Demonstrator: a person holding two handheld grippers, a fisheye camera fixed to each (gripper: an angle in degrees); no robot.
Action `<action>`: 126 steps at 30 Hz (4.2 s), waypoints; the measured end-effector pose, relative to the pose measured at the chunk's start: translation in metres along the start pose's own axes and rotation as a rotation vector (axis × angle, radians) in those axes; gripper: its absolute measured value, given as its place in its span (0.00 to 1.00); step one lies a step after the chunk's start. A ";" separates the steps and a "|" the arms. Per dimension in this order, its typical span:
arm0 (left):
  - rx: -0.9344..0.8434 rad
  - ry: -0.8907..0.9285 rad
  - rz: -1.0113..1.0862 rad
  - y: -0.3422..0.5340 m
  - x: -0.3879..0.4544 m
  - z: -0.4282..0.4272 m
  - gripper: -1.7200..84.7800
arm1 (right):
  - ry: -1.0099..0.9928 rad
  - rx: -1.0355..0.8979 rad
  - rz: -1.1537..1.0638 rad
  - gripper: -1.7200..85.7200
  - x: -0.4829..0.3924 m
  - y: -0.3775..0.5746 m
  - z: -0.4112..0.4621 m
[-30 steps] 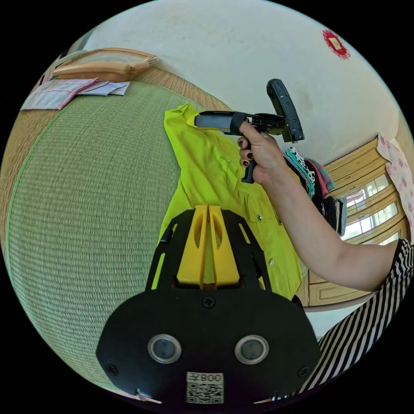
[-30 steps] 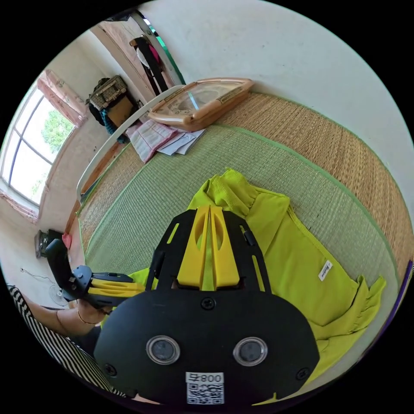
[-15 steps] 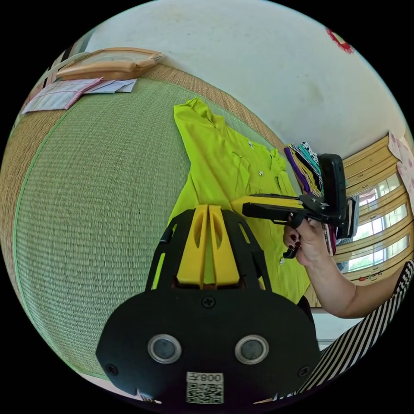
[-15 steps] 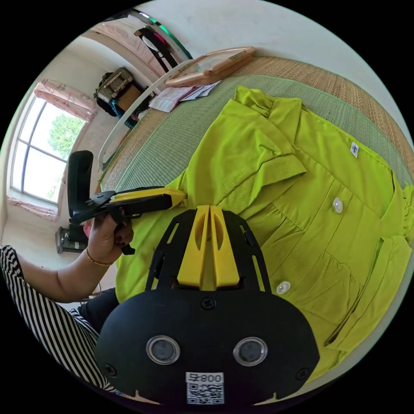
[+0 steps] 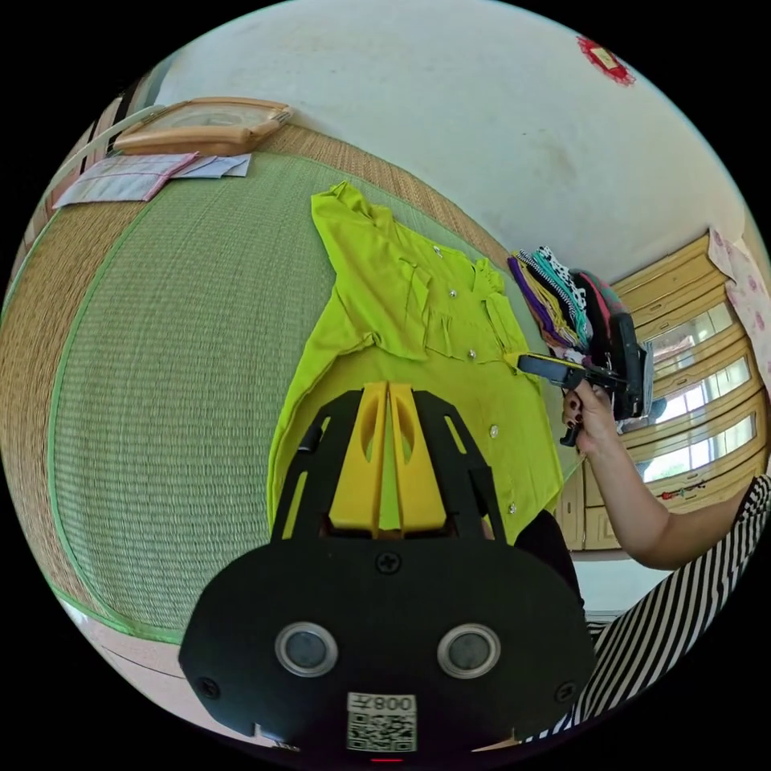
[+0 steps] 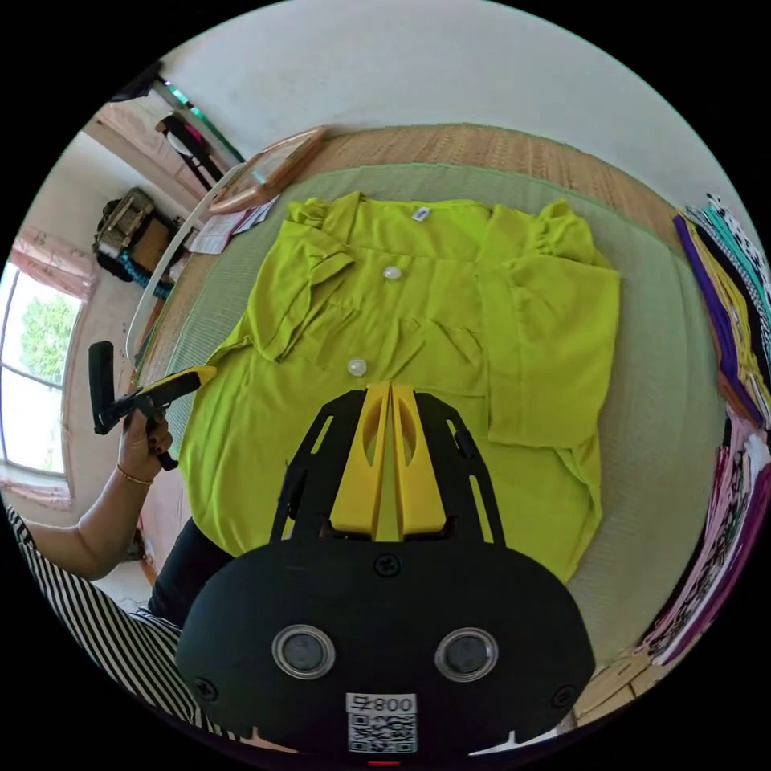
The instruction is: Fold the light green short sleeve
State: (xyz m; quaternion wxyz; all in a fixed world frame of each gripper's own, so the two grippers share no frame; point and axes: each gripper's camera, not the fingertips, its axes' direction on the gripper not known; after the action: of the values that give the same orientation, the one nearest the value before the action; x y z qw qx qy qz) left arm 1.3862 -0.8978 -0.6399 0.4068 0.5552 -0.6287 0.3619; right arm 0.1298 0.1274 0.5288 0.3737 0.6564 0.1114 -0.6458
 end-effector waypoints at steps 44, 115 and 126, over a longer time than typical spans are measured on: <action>0.047 -0.170 -0.104 -0.115 -0.036 -0.005 0.03 | 0.231 0.137 0.164 0.05 0.171 0.014 -0.027; 0.039 -0.177 0.057 0.519 0.035 -0.186 0.10 | 0.014 0.417 0.267 0.12 0.054 0.718 -0.282; -0.080 -0.081 -0.202 0.510 -0.042 -0.122 0.11 | 0.009 0.226 0.443 0.13 0.136 0.692 -0.205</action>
State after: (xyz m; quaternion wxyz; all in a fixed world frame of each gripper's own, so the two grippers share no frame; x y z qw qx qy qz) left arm 0.8954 -0.7081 -0.6307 0.4371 0.6135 -0.5993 0.2709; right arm 0.7412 -0.2695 0.6190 0.4300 0.7052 -0.1066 -0.5535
